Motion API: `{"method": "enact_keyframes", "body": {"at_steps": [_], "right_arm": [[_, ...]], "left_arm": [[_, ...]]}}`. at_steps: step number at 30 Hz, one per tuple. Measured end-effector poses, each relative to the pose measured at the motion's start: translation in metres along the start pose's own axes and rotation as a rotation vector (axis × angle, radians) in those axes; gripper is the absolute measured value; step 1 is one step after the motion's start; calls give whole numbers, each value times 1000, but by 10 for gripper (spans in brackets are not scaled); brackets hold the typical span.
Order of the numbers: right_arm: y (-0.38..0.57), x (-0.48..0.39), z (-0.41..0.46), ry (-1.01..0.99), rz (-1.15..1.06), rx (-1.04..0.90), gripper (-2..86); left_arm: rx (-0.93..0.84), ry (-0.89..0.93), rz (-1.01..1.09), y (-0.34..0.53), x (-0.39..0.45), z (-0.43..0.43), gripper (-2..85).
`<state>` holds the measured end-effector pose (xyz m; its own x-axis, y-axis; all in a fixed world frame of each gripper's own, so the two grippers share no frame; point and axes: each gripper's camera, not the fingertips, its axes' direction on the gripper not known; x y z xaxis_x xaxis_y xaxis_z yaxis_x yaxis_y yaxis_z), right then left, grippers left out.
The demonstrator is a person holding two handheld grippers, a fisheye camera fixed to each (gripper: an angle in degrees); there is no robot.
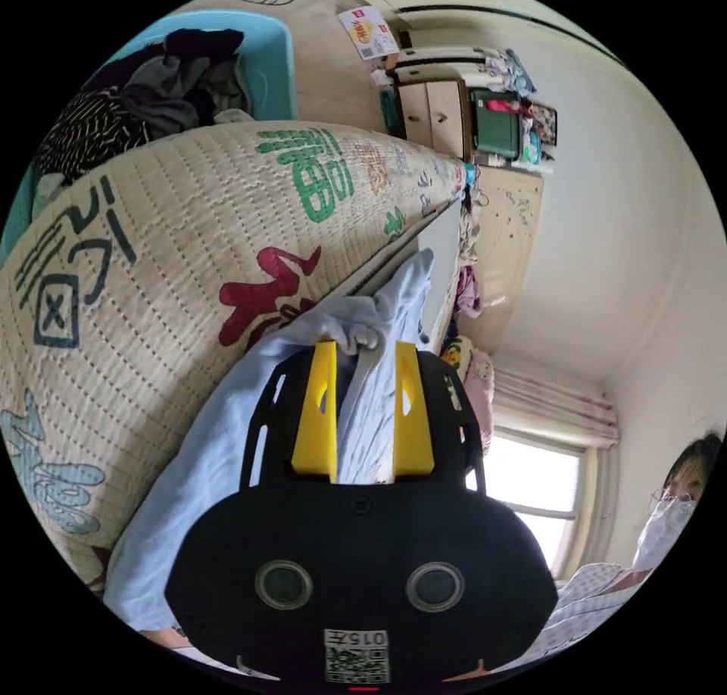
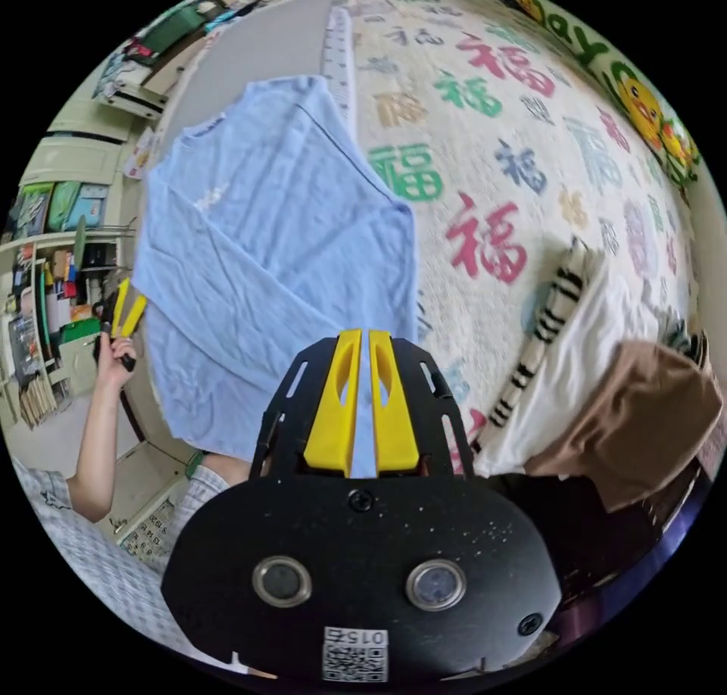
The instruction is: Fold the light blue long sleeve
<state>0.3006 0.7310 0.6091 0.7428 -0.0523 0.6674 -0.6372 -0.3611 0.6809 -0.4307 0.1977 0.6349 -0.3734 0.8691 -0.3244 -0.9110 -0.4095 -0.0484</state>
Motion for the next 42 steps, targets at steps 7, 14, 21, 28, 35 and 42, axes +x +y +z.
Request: {"method": "enact_keyframes", "body": {"at_steps": [7, 14, 21, 28, 35, 42], "right_arm": [[-182, -177, 9, -293, -396, 101, 76], [-327, -354, 110, -230, -685, -130, 101], [-358, -412, 157, -177, -926, -448, 46], [-357, -441, 182, -54, -1098, -545, 27], [-390, -476, 195, -26, -1014, -417, 8], [-381, -473, 203, 79, -985, -342, 23]], "left_arm": [[78, 152, -98, -22, -72, -13, 96], [73, 200, -47, -27, -113, -39, 34], [12, 320, -95, -24, -140, -30, 76], [-89, 155, 2, -59, -118, -13, 46], [72, 202, -123, -59, -141, -24, 24], [42, 108, -111, -72, -111, -11, 27]]}}
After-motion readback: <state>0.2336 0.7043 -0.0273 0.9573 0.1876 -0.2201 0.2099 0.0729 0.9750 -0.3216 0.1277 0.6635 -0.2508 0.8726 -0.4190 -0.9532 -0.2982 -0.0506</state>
